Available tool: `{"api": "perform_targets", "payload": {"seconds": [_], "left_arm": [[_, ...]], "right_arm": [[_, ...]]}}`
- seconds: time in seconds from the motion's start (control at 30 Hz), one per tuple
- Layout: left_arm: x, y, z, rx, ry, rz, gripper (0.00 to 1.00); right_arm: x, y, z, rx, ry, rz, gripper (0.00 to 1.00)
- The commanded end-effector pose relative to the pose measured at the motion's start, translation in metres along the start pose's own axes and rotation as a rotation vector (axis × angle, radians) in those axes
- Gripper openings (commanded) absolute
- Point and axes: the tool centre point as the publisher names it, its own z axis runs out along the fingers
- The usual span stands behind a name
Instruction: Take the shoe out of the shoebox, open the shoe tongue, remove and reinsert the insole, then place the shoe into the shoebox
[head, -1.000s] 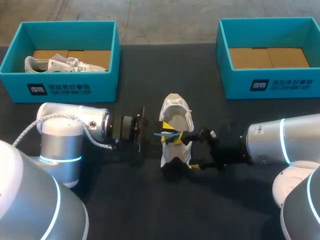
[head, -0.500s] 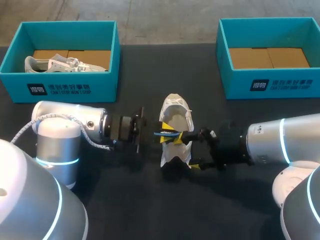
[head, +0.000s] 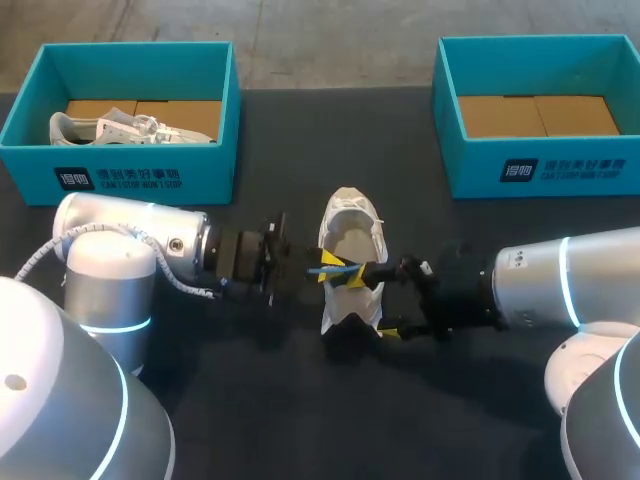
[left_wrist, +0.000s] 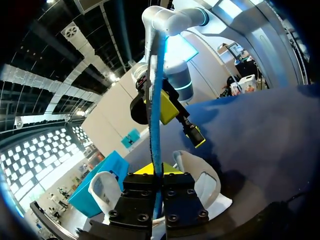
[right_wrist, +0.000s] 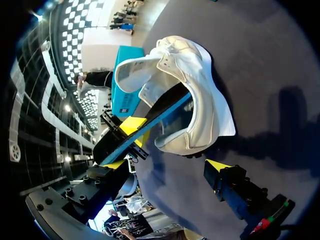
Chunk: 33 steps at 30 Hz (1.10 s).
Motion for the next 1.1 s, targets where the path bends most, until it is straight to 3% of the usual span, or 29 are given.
{"api": "perform_targets", "payload": {"seconds": [0.03,0.5,1.1], "left_arm": [[0.000,0.001,0.001,0.004,0.014,0.005,0.00],[0.003,0.016,0.003,0.031,0.020,0.036,0.00],[0.002,0.027,0.010,-0.002,0.029,0.096,0.00]], "right_arm": [[0.002,-0.002,0.002,-0.006,-0.008,0.001,1.00],[0.002,-0.002,0.002,-0.006,-0.008,0.001,1.00],[0.002,-0.002,0.002,-0.006,-0.008,0.001,1.00]]}}
